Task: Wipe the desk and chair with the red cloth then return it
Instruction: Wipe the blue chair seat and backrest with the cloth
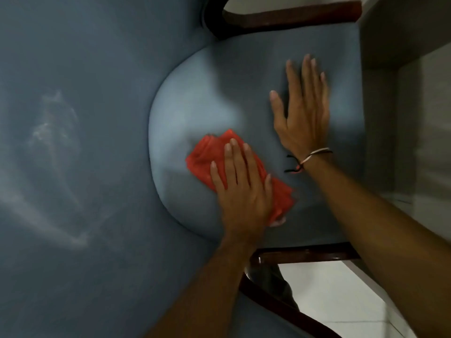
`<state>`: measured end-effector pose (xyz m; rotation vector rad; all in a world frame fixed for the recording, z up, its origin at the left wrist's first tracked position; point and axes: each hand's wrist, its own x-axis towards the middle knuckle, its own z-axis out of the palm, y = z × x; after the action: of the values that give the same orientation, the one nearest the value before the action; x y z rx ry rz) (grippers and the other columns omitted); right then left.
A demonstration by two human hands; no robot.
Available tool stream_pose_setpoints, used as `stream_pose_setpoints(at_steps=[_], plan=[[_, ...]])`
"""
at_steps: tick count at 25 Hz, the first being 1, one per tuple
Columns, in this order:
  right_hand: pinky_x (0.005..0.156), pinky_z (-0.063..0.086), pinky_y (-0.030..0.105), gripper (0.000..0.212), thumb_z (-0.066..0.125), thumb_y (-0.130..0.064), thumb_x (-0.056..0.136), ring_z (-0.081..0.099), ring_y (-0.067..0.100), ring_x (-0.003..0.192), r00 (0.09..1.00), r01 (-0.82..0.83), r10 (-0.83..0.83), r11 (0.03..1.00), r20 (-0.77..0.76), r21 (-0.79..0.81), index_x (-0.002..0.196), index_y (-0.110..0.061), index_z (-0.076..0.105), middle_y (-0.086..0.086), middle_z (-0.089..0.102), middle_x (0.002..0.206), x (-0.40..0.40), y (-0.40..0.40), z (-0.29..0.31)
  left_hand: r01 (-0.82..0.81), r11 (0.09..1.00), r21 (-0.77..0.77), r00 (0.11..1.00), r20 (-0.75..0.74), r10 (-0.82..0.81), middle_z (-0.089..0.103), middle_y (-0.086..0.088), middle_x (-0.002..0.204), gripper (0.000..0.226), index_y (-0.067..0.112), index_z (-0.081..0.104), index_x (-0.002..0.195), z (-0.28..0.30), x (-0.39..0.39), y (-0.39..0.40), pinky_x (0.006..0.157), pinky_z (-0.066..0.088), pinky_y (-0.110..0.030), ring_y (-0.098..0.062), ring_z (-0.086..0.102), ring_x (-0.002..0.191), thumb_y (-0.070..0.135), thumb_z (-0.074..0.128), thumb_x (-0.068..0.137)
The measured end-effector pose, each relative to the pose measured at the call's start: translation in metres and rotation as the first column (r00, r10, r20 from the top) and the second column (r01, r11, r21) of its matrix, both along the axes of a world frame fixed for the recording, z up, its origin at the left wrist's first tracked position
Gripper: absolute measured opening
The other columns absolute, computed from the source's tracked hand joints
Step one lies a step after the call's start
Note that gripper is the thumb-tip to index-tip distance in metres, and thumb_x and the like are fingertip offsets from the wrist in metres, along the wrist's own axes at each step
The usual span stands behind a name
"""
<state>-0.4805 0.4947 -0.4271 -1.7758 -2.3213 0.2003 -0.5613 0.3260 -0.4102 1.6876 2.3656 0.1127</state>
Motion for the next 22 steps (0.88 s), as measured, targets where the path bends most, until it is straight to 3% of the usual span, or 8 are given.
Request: stream_pose_setpoints(at_steps=[4,7,9,12,14,17,20,22], plan=[[0.131,0.022,0.049,0.065,0.03,-0.053,0.107,0.026,0.035,0.158,0.999,-0.01,0.011,1.0,-0.043,0.02,0.158,-0.012,0.037,0.022,0.03,0.167,0.004,0.006,0.005,0.649,0.758,0.068,0.761,-0.049,-0.647,0.038,-0.02,0.161,0.056,0.002,0.04,0.152,0.001,-0.089,0.002,0.123,0.026,-0.057,-0.034,0.032,0.153,0.024,0.046,0.101],[0.132,0.02,0.048,0.065,0.03,-0.052,0.107,0.024,0.034,0.159,1.0,0.001,-0.001,1.0,-0.017,0.0,0.158,-0.013,0.037,0.021,0.028,0.168,0.004,0.002,0.002,0.798,0.601,0.033,0.599,-0.144,-0.788,0.044,-0.02,0.157,0.058,0.001,0.044,0.15,-0.001,-0.165,0.047,0.123,0.022,-0.053,-0.036,0.036,0.149,0.018,0.045,0.095],[0.131,0.023,0.049,0.063,0.031,-0.052,0.107,0.027,0.034,0.158,0.999,0.003,-0.001,0.999,-0.046,0.036,0.157,-0.013,0.04,0.021,0.031,0.167,0.003,0.001,-0.001,0.646,0.762,0.043,0.761,-0.104,-0.64,0.038,-0.022,0.161,0.06,0.0,0.036,0.154,-0.004,-0.192,0.071,0.124,0.019,-0.055,-0.038,0.031,0.152,0.015,0.044,0.096],[0.129,0.027,0.049,0.061,0.033,-0.052,0.108,0.032,0.034,0.156,0.997,0.045,-0.038,0.994,-0.069,0.098,0.154,-0.014,0.044,0.021,0.036,0.165,0.0,0.002,-0.005,0.001,0.998,0.06,0.998,0.057,-0.004,0.028,-0.017,0.166,0.06,0.002,0.031,0.156,0.001,-0.163,0.064,0.128,0.015,-0.051,-0.033,0.023,0.156,0.013,0.042,0.098],[0.129,0.029,0.048,0.059,0.034,-0.051,0.108,0.034,0.035,0.155,0.996,0.054,-0.046,0.993,-0.075,0.105,0.153,-0.014,0.046,0.02,0.038,0.164,-0.002,0.002,-0.004,-0.368,0.93,0.009,0.924,0.112,0.365,0.023,-0.016,0.168,0.062,0.002,0.027,0.157,0.012,-0.115,0.045,0.129,0.011,-0.049,-0.032,0.018,0.158,0.015,0.04,0.098],[0.131,0.024,0.047,0.06,0.032,-0.05,0.109,0.028,0.034,0.157,0.998,0.046,-0.046,0.999,-0.051,-0.008,0.155,-0.014,0.042,0.02,0.033,0.167,-0.003,0.002,0.01,-0.646,0.732,-0.218,0.716,0.16,0.68,0.003,-0.012,0.172,0.073,0.004,0.007,0.16,0.039,-0.047,0.034,0.128,-0.003,-0.048,-0.028,-0.001,0.16,0.023,0.044,0.101],[0.133,0.016,0.044,0.051,0.043,-0.037,0.109,0.024,0.034,0.158,0.965,0.087,-0.156,0.949,-0.212,-0.302,0.15,-0.007,0.05,0.023,0.031,0.167,-0.013,-0.009,0.04,-0.667,0.623,-0.408,0.495,0.382,0.78,0.0,-0.014,0.172,0.08,0.004,0.001,0.16,0.074,-0.017,0.038,0.129,-0.004,-0.044,-0.028,-0.003,0.16,0.006,0.049,0.096],[0.129,0.03,0.045,0.036,0.054,-0.029,0.106,0.045,0.032,0.145,0.737,-0.033,-0.426,0.753,-0.526,-0.657,0.131,-0.006,0.066,0.022,0.053,0.15,-0.022,-0.027,0.082,-0.641,0.629,-0.44,0.285,0.624,0.727,0.026,-0.021,0.166,0.073,0.008,0.012,0.161,0.103,-0.022,0.044,0.129,0.017,-0.043,-0.033,0.025,0.154,-0.006,0.043,0.097]])
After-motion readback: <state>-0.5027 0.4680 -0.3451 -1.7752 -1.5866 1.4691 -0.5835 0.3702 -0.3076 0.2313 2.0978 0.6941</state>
